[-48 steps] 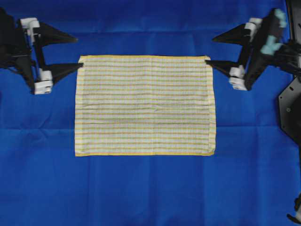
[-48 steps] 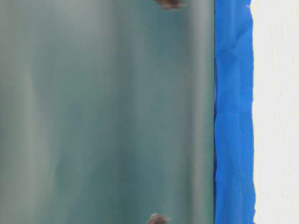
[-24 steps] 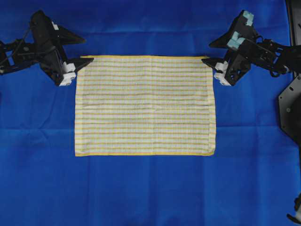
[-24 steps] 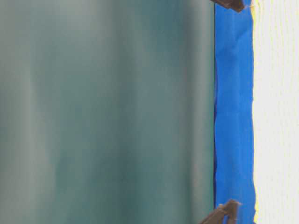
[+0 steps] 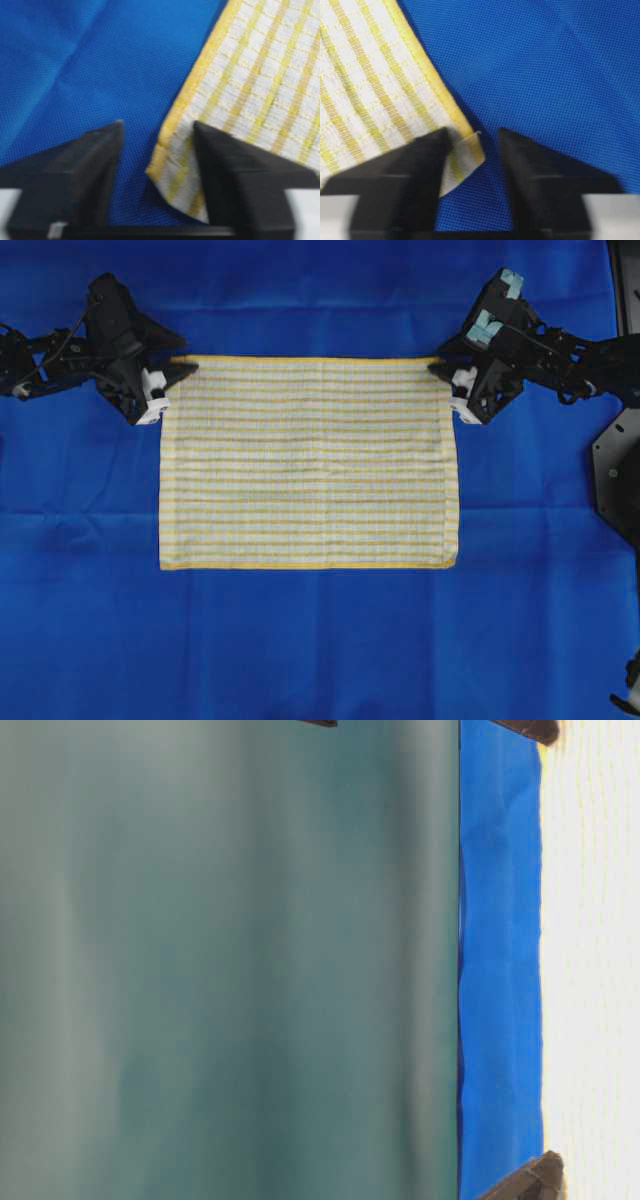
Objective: Fold the yellow towel.
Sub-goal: 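Fold the top edge down toward the bottom edge with both grippers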
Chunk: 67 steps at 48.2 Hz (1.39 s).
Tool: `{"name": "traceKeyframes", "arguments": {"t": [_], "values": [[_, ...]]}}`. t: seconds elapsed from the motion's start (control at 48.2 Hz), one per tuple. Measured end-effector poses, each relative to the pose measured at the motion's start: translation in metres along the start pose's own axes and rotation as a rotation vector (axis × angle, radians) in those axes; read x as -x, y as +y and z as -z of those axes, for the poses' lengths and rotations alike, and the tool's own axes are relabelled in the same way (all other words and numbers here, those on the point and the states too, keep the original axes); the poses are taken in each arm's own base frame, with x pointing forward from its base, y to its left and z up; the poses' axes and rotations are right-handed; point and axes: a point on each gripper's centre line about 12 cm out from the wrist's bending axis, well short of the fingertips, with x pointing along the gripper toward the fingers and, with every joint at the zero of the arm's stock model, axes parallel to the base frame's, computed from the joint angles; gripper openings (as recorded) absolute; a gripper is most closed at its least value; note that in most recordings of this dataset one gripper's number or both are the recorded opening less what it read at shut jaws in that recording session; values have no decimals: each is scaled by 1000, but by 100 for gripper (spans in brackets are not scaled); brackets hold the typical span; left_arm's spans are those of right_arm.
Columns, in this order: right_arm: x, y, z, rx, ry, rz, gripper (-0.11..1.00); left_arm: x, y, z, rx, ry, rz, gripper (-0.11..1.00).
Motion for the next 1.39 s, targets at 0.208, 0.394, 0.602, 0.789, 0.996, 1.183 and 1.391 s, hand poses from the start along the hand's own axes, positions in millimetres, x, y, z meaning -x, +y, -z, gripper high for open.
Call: {"name": "traceKeyframes", "arguments": {"t": [0.208, 0.394, 0.602, 0.789, 0.996, 1.183, 1.391], "values": [[0, 2, 0, 4, -1, -5, 5, -1, -1, -1, -3, 1, 4, 2], [0, 5, 0, 13, -2, -13, 5, -1, -1, 0, -3, 12, 3, 2], [6, 6, -7, 3, -30, -17, 5, 5, -2, -5, -4, 32, 8, 2], [23, 7, -18, -12, -81, -28, 5, 20, -6, -26, -11, -8, 23, 2], [39, 7, -24, -18, -121, -40, 5, 33, -8, -40, -29, -35, 30, 2], [43, 8, -24, -15, -126, -46, 5, 37, -16, -42, -43, -49, 52, 2], [51, 26, -14, 4, -104, -102, 5, 49, -35, -36, -73, -51, 113, 2]]}}
